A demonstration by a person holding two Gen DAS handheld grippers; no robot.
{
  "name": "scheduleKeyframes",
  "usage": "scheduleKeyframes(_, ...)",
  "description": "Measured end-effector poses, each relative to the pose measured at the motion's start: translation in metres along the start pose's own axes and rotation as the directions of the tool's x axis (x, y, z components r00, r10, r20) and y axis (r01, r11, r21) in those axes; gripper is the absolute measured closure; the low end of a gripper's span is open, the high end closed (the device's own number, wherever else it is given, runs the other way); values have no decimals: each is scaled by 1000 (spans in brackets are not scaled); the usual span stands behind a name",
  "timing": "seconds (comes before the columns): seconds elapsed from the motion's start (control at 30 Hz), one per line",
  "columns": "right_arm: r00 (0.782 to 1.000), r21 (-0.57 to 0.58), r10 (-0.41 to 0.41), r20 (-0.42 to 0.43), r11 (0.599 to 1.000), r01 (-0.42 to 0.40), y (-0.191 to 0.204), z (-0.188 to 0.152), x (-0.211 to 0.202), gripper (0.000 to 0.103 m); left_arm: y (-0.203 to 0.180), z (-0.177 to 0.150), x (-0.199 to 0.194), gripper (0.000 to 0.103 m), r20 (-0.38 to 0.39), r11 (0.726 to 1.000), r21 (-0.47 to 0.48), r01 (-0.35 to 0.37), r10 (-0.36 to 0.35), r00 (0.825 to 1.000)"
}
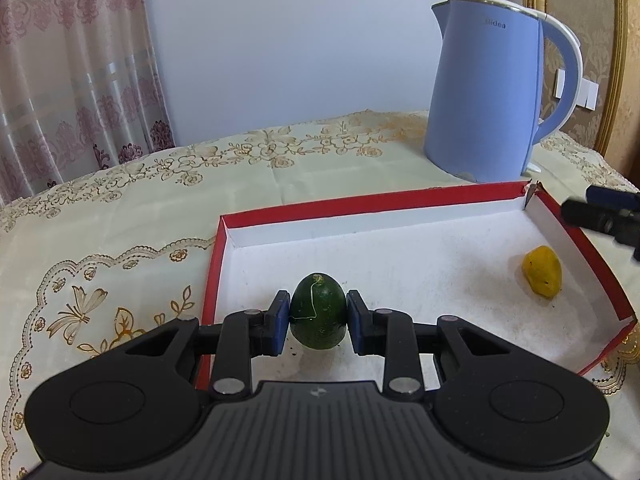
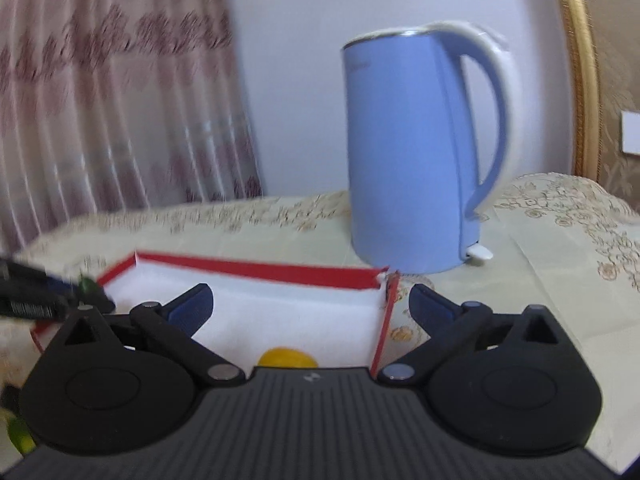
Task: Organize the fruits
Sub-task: 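Lower the mango into the tray with the right tool while the left tool carries the cucumber, then set the cucumber chunk in the tray and open the left tool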
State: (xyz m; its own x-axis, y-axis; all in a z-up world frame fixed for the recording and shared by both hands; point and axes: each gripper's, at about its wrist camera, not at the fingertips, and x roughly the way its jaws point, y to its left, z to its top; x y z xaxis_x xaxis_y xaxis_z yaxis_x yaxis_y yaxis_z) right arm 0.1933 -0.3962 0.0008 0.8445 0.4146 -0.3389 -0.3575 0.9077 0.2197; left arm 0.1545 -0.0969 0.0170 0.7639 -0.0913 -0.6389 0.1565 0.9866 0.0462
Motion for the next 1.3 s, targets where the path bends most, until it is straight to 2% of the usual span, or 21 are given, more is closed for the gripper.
scheduleKeyframes(0.17, 1000, 48, -23, -3, 999, 23, -9, 1, 4, 0, -2, -2, 4, 74, -12, 1000, 2, 2, -2, 1000)
scheduleKeyframes(0.53, 996, 28, -52, -72, 998, 54, -7, -8, 14, 0, -3, -3, 9, 74, -22, 1000, 4, 4, -4, 1000)
scheduleKeyframes(1.3, 993, 18, -41, -112, 999, 43, -5, -10, 19, 0, -8, -9, 18, 74, -48, 1000, 14, 3, -2, 999)
